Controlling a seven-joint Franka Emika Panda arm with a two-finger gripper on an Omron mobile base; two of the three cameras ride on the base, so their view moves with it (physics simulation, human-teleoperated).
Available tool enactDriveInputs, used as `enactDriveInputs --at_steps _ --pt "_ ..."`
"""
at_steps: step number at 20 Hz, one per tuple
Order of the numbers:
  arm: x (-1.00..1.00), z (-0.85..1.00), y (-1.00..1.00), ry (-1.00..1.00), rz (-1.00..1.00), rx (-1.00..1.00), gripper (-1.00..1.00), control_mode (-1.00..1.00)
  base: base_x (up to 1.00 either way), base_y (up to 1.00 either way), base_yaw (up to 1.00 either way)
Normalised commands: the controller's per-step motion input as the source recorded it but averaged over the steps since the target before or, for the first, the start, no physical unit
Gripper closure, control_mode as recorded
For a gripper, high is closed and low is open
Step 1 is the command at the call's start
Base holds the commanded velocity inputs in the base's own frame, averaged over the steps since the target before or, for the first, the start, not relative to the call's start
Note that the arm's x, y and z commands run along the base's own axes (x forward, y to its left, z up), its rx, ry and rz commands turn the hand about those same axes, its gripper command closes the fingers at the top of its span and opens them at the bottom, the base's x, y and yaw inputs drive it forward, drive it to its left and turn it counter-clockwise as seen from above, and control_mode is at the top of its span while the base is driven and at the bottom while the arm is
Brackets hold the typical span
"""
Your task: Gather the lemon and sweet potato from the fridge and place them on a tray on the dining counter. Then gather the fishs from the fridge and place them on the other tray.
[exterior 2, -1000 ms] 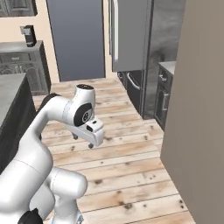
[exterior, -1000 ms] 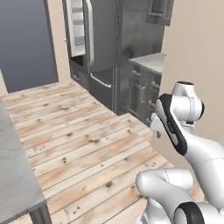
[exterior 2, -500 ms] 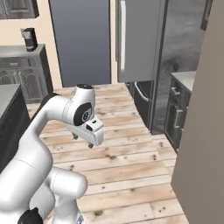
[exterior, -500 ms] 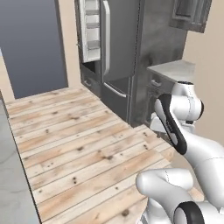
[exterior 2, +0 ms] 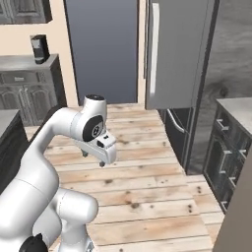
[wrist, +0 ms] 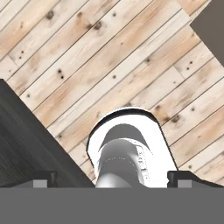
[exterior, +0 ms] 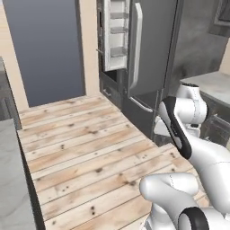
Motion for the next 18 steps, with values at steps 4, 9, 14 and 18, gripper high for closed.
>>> enactDriveInputs --at_steps 4,9,14,18 --pt "0.0 0.0 0.0 0.0 0.0 0.0 -1.0 1.0 1.0 0.0 0.15" --pt "0.0 0.0 0.0 0.0 0.0 0.0 -1.0 1.0 1.0 0.0 0.12" --pt "0.0 0.0 0.0 0.0 0.0 0.0 -1.0 1.0 1.0 0.02 0.09" --pt "0.0 0.0 0.0 0.0 0.0 0.0 -1.0 1.0 1.0 0.12 0.01"
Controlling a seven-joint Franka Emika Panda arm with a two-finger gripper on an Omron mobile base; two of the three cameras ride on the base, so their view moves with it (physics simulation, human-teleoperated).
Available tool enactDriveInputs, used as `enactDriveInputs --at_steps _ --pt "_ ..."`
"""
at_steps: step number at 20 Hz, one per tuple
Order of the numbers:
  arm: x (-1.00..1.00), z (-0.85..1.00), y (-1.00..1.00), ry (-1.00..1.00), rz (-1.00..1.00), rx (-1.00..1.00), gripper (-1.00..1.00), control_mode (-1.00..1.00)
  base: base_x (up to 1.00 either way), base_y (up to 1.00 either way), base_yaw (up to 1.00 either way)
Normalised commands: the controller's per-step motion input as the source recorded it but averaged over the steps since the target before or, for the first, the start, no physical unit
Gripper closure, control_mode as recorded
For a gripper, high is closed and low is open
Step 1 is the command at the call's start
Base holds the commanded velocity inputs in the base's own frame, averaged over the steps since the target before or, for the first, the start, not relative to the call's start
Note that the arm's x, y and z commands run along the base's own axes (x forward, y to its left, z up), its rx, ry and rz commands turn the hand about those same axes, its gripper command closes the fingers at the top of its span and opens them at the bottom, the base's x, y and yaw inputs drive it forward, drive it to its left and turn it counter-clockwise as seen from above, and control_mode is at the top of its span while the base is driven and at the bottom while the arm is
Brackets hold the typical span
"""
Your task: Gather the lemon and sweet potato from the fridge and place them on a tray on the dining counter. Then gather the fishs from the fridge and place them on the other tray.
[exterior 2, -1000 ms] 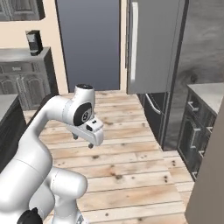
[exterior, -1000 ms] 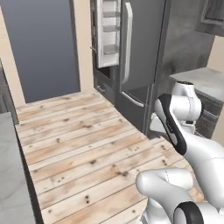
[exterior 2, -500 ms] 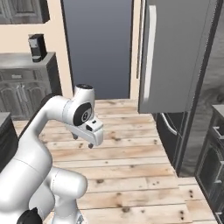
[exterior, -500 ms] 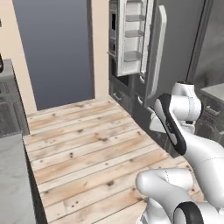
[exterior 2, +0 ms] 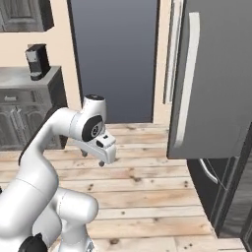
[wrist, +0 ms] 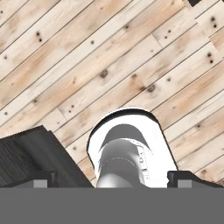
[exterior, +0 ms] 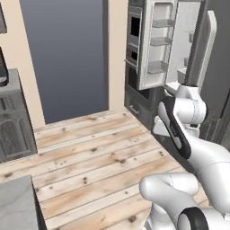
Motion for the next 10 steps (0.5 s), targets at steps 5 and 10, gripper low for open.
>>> enactDriveInputs --at_steps 5,10 --pt "0.0 0.0 0.0 0.0 0.0 0.0 -1.0 1.0 1.0 0.07 0.0" --pt "0.0 0.0 0.0 0.0 0.0 0.0 -1.0 1.0 1.0 0.15 -0.12"
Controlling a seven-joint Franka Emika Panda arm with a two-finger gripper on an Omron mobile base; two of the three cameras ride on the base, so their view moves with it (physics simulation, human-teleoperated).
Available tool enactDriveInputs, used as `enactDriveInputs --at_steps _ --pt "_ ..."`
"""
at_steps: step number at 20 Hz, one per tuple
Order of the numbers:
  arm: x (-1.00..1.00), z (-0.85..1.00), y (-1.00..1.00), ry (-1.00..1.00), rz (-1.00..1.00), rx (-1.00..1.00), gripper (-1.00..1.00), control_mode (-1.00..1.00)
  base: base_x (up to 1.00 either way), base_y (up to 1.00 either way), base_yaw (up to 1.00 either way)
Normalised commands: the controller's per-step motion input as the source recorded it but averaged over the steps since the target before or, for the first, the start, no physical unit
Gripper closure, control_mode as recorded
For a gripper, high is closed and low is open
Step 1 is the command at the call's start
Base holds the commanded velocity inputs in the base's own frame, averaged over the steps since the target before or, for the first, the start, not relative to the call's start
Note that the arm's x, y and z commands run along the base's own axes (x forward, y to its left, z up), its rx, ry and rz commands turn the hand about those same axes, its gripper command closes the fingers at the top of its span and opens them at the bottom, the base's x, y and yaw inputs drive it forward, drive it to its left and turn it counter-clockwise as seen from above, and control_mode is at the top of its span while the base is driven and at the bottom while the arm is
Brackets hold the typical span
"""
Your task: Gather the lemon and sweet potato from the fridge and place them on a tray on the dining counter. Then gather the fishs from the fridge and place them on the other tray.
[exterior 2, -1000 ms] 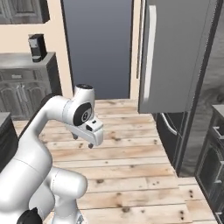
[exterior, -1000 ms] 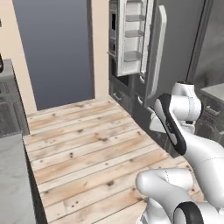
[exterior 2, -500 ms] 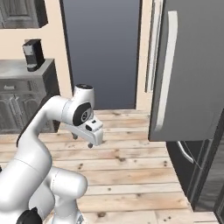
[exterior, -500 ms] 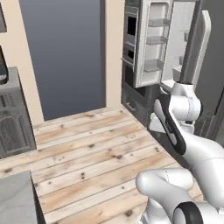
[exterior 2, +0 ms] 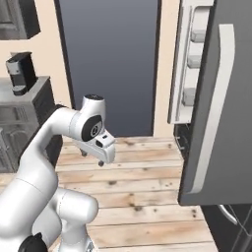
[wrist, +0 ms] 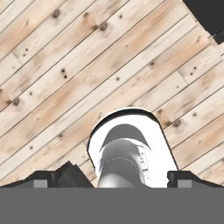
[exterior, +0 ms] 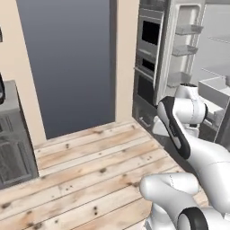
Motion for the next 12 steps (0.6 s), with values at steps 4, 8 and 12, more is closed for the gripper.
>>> enactDriveInputs --at_steps 4,8,12 --pt "0.0 0.0 0.0 0.0 0.0 0.0 -1.0 1.0 0.99 0.22 -0.26" --pt "0.0 0.0 0.0 0.0 0.0 0.0 -1.0 1.0 0.9 0.2 -0.36" --pt "0.0 0.0 0.0 0.0 0.0 0.0 -1.0 1.0 0.76 0.09 -0.41"
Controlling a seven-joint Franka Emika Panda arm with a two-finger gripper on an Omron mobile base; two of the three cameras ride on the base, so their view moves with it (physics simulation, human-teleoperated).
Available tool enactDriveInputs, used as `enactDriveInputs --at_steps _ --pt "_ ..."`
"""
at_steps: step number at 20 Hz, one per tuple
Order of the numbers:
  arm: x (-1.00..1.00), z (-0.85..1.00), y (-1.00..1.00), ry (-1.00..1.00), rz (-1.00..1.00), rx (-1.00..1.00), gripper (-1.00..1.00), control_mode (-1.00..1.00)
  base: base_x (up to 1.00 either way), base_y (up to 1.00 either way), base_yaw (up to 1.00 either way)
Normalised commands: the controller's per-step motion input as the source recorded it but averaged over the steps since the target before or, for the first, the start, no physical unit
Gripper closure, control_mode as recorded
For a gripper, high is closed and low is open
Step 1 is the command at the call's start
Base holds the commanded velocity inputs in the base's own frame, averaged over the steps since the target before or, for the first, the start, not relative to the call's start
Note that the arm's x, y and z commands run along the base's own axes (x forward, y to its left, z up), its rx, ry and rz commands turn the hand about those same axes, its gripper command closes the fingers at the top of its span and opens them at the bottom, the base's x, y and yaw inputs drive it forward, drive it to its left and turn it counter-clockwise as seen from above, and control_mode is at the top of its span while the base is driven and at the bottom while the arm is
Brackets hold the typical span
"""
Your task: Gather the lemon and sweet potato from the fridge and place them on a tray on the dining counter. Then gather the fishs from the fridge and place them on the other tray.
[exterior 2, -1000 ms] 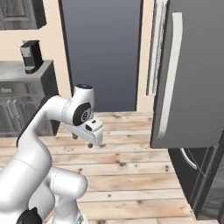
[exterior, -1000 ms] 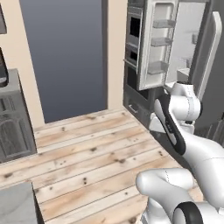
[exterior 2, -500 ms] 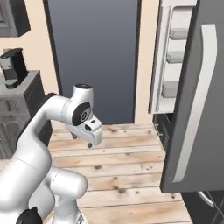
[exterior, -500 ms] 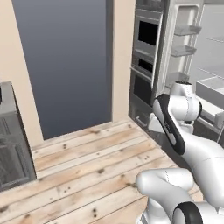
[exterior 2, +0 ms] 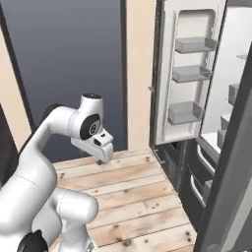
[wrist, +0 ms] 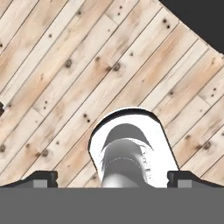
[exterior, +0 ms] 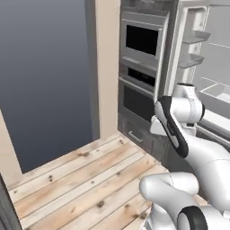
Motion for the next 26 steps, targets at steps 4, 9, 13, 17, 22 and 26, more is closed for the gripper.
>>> enactDriveInputs --at_steps 4,9,13,17,22,26 --pt "0.0 0.0 0.0 0.0 0.0 0.0 -1.0 1.0 0.54 0.0 -0.44" --pt "0.0 0.0 0.0 0.0 0.0 0.0 -1.0 1.0 0.29 0.0 -0.49" --pt "0.0 0.0 0.0 0.0 0.0 0.0 -1.0 1.0 0.3 0.0 -0.51" --pt "0.0 0.0 0.0 0.0 0.0 0.0 -1.0 1.0 0.38 0.03 -0.54" --pt "0.0 0.0 0.0 0.0 0.0 0.0 -1.0 1.0 0.58 0.15 -0.52" --pt "0.0 0.0 0.0 0.0 0.0 0.0 -1.0 1.0 0.72 0.2 -0.44"
